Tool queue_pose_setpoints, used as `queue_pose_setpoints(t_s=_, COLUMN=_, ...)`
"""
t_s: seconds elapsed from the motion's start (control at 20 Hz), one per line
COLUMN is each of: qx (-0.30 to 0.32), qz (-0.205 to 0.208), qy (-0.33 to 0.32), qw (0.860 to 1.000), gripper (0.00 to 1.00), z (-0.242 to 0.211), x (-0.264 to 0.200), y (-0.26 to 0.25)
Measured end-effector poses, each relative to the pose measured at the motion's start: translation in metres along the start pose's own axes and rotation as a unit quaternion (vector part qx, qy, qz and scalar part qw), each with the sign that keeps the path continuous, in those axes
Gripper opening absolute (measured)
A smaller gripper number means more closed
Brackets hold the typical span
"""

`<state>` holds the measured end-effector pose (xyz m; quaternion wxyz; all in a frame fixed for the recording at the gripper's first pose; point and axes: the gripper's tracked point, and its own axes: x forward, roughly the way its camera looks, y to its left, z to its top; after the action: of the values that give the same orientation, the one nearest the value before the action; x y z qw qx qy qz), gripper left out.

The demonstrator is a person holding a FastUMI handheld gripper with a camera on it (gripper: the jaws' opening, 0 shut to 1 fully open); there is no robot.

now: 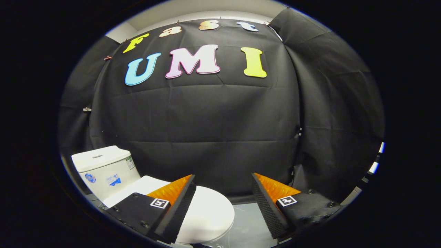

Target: Open the toilet lid.

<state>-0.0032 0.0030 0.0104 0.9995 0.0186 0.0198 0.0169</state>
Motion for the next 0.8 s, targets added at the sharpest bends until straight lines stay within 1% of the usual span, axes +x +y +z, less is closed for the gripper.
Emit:
queue_pose_setpoints(t_s=0.2, qx=0.036, qz=0.005, qy=0.042, qw=0.998, gripper=0.98, z=-0.014, x=-0.005, y=-0.005)
queue_pose_setpoints(t_s=0.35, qx=0.064, qz=-0.004, qy=0.072, qw=0.995, gripper=0.98, z=-0.036, x=-0.013, y=-0.020)
queue_pose_setpoints(t_s=0.5, qx=0.067, qz=-0.025, qy=0.115, qw=0.991, gripper=0.98, z=-0.073, x=-0.024, y=-0.036)
queue_pose_setpoints(t_s=0.55, qx=0.072, qz=-0.025, qy=0.125, qw=0.989, gripper=0.98, z=-0.083, x=-0.028, y=-0.038)
queue_pose_setpoints(t_s=0.65, qx=0.082, qz=-0.025, qy=0.153, qw=0.985, gripper=0.98, z=-0.105, x=-0.036, y=-0.040)
queue_pose_setpoints(t_s=0.8, qx=0.125, qz=-0.018, qy=0.208, qw=0.970, gripper=0.98, z=-0.139, x=-0.045, y=-0.035)
